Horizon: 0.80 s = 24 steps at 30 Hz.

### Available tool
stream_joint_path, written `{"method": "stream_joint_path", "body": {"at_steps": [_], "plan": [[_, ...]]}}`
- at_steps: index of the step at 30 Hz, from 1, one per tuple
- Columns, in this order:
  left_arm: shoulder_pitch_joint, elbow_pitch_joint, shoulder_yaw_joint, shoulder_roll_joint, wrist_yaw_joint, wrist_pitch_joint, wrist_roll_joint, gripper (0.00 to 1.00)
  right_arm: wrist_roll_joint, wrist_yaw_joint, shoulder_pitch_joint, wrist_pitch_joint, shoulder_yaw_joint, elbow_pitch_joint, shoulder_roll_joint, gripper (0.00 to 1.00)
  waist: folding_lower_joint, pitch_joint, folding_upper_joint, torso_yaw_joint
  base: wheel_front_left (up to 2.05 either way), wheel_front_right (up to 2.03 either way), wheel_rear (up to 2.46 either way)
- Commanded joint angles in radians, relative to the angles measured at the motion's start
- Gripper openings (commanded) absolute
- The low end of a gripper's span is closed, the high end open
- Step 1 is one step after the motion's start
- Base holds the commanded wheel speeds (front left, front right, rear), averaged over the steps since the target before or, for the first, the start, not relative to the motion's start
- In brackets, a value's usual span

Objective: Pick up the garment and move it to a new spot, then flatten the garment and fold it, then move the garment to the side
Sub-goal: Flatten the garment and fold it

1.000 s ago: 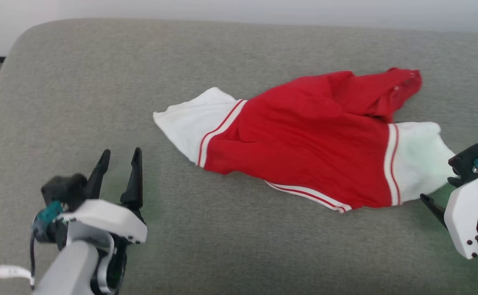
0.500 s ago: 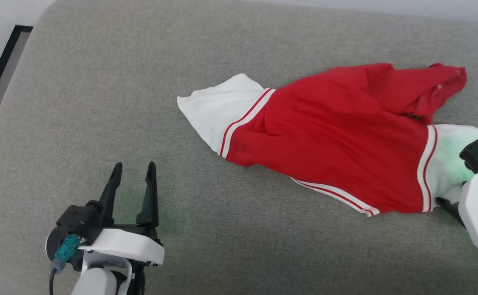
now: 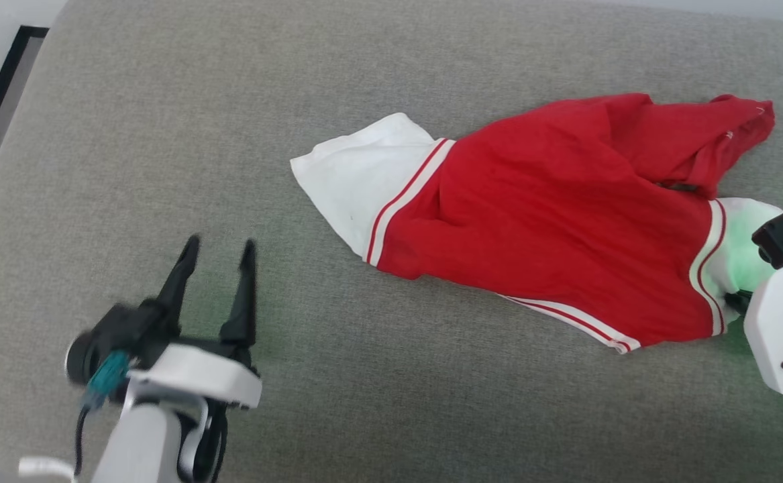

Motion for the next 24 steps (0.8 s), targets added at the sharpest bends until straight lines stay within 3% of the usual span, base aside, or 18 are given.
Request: {"method": "stream_joint_path", "body": {"at_steps": [1,5,10,13,21,24], "plan": [[-0.046,0.020,-0.034,0.028,-0.008,0.003,-0.002,1.00,-0.005,-0.005,0.046,0.010,0.055,0.060,0.049,0.00,0.0000,-0.003,0.0000,-0.009,0.00,0.00,0.00],[-0.167,0.053,-0.163,0.109,-0.015,0.145,-0.109,1.00,-0.016,-0.004,0.026,-0.005,0.056,0.061,0.054,0.00,0.0000,-0.003,0.0000,-0.025,0.00,0.00,0.00],[-0.306,0.093,-0.278,0.219,-0.013,0.620,-0.463,1.00,-0.018,-0.004,-0.014,-0.005,0.069,0.057,0.073,0.00,0.0000,0.001,0.0000,-0.056,0.00,0.00,0.00],[-0.379,0.122,-0.251,0.255,-0.013,0.849,-0.639,1.00,-0.019,-0.003,-0.039,-0.005,0.081,0.054,0.086,0.00,0.0000,0.013,0.0000,-0.078,0.00,0.00,0.00],[-0.484,0.205,-0.248,0.275,0.009,1.095,-0.760,1.00,-0.020,-0.007,-0.083,-0.008,0.113,0.066,0.100,0.00,0.0000,0.066,0.0000,-0.124,0.00,0.00,0.00],[-0.502,0.252,-0.253,0.245,0.007,1.138,-0.796,1.00,-0.019,-0.008,-0.104,-0.010,0.125,0.078,0.101,0.00,0.0000,0.085,0.0000,-0.136,0.00,0.00,0.00]]}}
